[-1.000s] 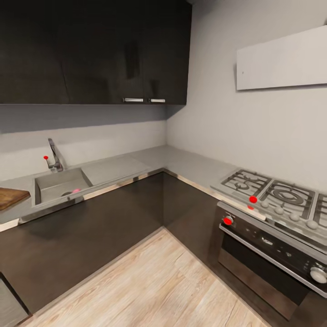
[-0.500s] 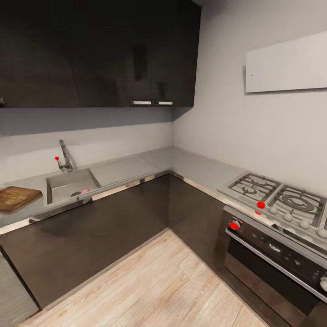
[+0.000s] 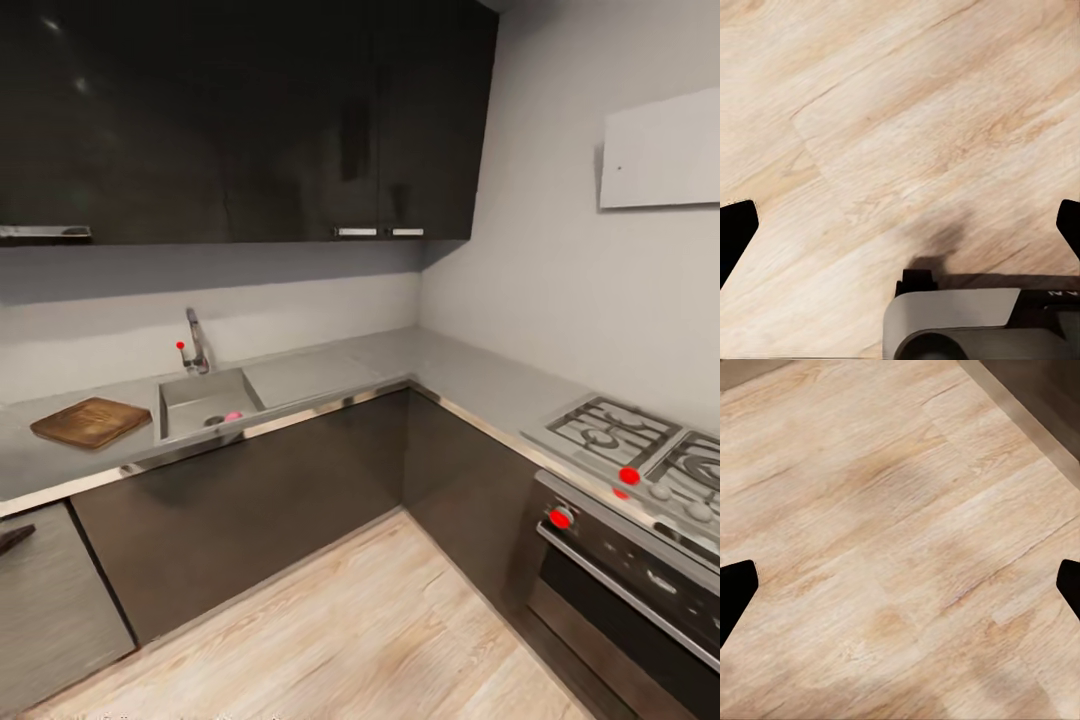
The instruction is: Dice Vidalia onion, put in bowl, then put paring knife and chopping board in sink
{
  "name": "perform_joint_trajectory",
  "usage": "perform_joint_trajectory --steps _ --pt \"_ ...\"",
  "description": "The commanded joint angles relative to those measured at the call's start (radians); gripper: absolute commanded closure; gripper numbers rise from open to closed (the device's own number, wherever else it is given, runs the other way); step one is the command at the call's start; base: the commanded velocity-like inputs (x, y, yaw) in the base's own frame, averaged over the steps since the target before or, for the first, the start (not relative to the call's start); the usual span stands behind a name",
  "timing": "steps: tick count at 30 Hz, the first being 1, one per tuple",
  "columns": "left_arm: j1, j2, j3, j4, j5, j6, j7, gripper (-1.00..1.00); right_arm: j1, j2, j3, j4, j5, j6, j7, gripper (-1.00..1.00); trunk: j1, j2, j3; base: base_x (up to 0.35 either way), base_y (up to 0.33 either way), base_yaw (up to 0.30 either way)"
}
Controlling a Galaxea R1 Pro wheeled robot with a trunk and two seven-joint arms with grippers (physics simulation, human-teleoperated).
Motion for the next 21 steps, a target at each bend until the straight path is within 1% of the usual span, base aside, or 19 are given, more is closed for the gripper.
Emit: perform_joint_trajectory --steps 1,21 --pt "0.000 0.000 0.001 -0.001 0.001 -0.002 0.000 -1.00 0.000 0.000 0.001 0.000 0.001 -0.002 0.000 -1.00 -0.004 0.007 0.002 0.000 0.000 0.255" --pt "0.000 0.000 0.001 -0.001 0.001 -0.002 0.000 -1.00 0.000 0.000 0.000 0.000 0.001 -0.002 0.000 -1.00 -0.080 0.147 0.065 0.000 0.000 0.255"
